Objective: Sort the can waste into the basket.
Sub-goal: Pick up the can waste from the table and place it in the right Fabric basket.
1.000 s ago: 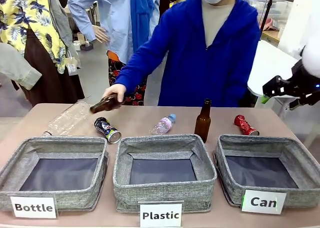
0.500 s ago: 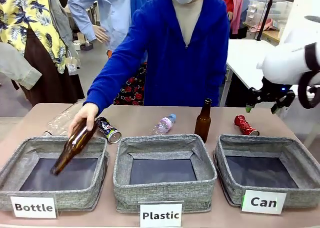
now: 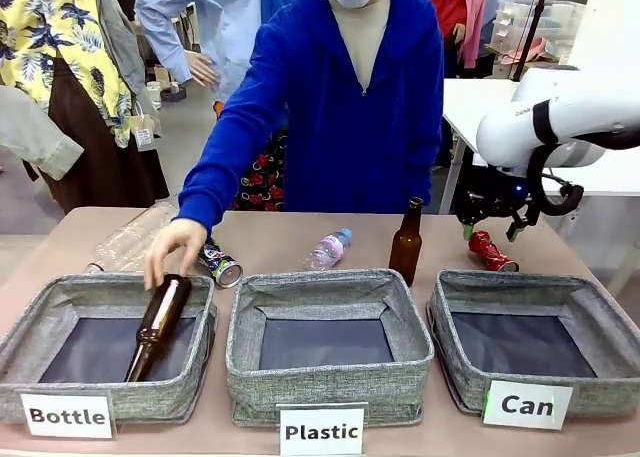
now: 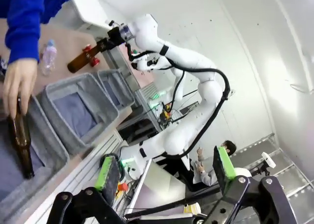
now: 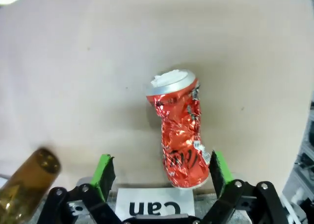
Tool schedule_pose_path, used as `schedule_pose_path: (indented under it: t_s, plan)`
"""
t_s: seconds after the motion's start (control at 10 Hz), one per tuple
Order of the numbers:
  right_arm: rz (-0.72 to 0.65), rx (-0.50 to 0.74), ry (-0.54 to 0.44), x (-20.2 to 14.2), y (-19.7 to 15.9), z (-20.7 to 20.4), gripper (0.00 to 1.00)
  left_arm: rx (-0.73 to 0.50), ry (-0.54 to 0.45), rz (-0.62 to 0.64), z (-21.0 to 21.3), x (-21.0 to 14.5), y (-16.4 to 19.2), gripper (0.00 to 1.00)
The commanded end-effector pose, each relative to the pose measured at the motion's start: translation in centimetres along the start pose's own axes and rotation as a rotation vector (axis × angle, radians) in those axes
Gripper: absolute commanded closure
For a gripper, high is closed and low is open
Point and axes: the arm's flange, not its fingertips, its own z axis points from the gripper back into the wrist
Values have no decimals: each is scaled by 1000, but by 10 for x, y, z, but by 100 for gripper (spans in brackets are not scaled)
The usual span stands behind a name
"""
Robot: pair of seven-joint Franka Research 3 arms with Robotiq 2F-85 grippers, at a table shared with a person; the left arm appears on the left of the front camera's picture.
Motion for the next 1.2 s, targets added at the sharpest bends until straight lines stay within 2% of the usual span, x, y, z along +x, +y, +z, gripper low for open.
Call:
schedule_pose_path:
  t_s: [0.0, 0.5, 0.6, 0.8, 0.9, 1.1]
  plan:
    - [-33, -32, 62, 20, 0, -6, 0, -5, 26, 37, -4, -13, -2, 0]
    - [-70, -54, 124, 24, -3, -23, 0, -12, 36, 75, -24, 6, 12, 0]
    - [-75, -60, 127, 26, -2, -25, 0, 53, -1, 147, -37, 22, 27, 0]
    - [-91, -72, 139, 25, -2, -27, 0, 86, 76, 286, -62, 52, 67, 0]
    - [-89, -70, 145, 24, -1, -28, 0, 63, 134, 352, -56, 61, 92, 0]
    - [-91, -75, 163, 23, 1, -30, 0, 94, 110, 409, -69, 75, 116, 0]
